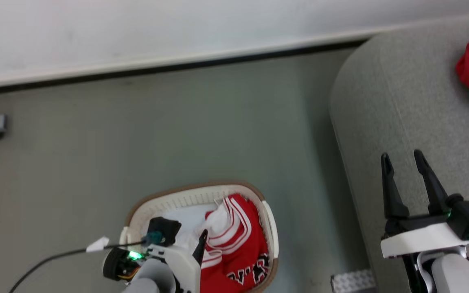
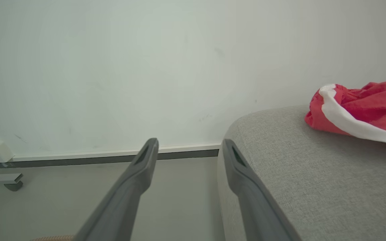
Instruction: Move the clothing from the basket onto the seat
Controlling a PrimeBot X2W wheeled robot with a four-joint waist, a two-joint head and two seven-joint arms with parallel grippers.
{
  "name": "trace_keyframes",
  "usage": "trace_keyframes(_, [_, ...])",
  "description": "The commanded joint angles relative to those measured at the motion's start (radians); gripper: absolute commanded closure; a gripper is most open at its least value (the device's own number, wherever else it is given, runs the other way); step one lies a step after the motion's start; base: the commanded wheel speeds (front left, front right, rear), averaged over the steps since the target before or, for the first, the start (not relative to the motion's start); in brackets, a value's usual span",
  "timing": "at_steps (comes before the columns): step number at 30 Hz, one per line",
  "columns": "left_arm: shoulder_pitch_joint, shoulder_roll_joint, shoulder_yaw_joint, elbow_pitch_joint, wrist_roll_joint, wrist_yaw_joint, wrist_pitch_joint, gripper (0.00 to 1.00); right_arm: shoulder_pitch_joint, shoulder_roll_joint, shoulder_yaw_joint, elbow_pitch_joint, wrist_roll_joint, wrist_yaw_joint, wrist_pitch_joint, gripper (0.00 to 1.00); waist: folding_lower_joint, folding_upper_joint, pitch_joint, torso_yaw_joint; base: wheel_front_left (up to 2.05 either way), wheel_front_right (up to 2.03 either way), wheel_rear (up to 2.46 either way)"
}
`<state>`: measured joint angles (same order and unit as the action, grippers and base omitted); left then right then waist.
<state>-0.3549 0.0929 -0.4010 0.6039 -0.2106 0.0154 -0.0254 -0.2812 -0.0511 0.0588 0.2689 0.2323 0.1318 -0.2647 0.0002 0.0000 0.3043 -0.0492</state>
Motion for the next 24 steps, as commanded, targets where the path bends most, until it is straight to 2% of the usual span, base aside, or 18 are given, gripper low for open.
trace_keyframes(1, [-0.050, -0.001, -0.003, 0.059, 0.000, -0.006, 0.030, 0.00, -0.039, 0.000, 0.012, -0.012, 0.012, -0.002, 0.001, 0.00, -0.0002, 0.0000, 0.129, -0.054, 0.00, 0.00, 0.00])
trace_keyframes(12, [-0.259, -0.017, -0.042, 0.346, 0.005, -0.025, 0.213, 0.00, -0.180, 0.000, 0.085, -0.072, 0.067, -0.002, 0.001, 0.00, -0.0002, 0.0000, 0.352, -0.116, 0.00, 0.00, 0.00])
trace_keyframes(24, [-0.480, 0.005, -0.072, 0.506, 0.042, 0.003, 0.263, 0.00, -0.351, 0.000, 0.106, -0.157, 0.083, -0.002, 0.001, 0.00, -0.0002, 0.0000, 0.600, -0.159, 0.00, 0.00, 0.00])
